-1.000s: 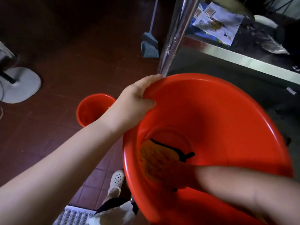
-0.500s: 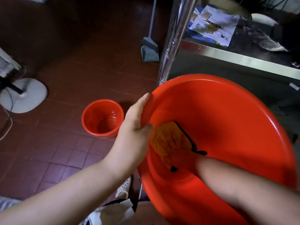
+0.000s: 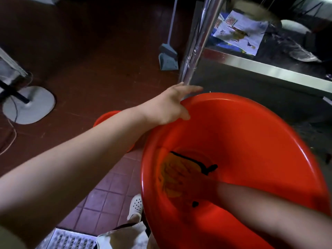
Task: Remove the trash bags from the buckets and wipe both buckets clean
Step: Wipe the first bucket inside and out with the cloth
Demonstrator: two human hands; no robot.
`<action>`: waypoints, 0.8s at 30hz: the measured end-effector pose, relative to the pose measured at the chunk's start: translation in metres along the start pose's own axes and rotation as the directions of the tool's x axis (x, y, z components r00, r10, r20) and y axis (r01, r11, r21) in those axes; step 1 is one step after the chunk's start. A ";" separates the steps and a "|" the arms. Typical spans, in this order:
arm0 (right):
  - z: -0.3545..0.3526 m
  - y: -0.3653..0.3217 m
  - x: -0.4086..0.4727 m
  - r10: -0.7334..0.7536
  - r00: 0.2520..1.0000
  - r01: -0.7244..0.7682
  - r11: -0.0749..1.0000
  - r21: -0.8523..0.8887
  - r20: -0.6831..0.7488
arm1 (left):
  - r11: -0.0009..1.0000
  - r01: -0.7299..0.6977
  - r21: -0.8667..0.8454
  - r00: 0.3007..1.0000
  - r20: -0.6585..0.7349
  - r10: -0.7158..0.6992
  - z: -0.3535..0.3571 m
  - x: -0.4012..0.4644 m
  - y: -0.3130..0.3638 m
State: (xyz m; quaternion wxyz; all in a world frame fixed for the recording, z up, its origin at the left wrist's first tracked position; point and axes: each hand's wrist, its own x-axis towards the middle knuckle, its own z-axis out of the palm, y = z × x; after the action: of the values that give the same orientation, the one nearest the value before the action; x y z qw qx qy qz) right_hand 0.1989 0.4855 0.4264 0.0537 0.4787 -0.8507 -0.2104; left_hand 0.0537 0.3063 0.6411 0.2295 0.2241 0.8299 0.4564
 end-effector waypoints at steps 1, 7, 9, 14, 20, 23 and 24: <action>0.000 0.003 0.000 -0.006 1.000 0.006 1.000 0.030 0.014 | 0.994 0.014 -0.106 1.000 0.005 -0.014 0.000 -0.007 -0.002; 0.004 0.016 0.015 0.066 0.986 -0.093 0.980 0.175 0.155 | 0.900 0.080 -0.429 0.980 -0.133 -0.150 -0.003 -0.057 -0.016; 0.006 0.021 0.021 0.111 0.965 -0.157 0.970 0.184 0.239 | 0.872 0.072 -0.485 0.961 -0.201 -0.192 0.000 -0.071 -0.022; 0.013 0.021 0.033 0.401 0.851 -0.499 0.819 0.283 0.340 | 0.776 -0.003 -0.630 0.881 -0.369 -0.296 0.029 -0.103 -0.025; 0.014 0.011 0.048 0.550 0.800 -0.600 0.749 0.282 0.242 | 0.919 0.172 -0.355 0.862 -0.397 -0.315 0.019 -0.097 -0.021; 0.017 0.005 0.041 0.404 0.897 -0.442 0.840 0.313 0.182 | 0.992 0.123 0.014 0.937 -0.331 -0.112 -0.013 -0.063 -0.014; 0.021 0.000 0.035 0.291 0.950 -0.312 0.904 0.293 0.112 | 0.990 0.121 0.079 0.956 -0.279 -0.095 -0.020 -0.051 -0.012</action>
State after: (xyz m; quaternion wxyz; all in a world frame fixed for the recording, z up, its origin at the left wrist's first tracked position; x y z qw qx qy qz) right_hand 0.1738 0.4623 0.4033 -0.0174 0.3368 -0.9380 -0.0805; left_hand 0.0805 0.2576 0.6497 0.1261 0.1236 0.8854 0.4299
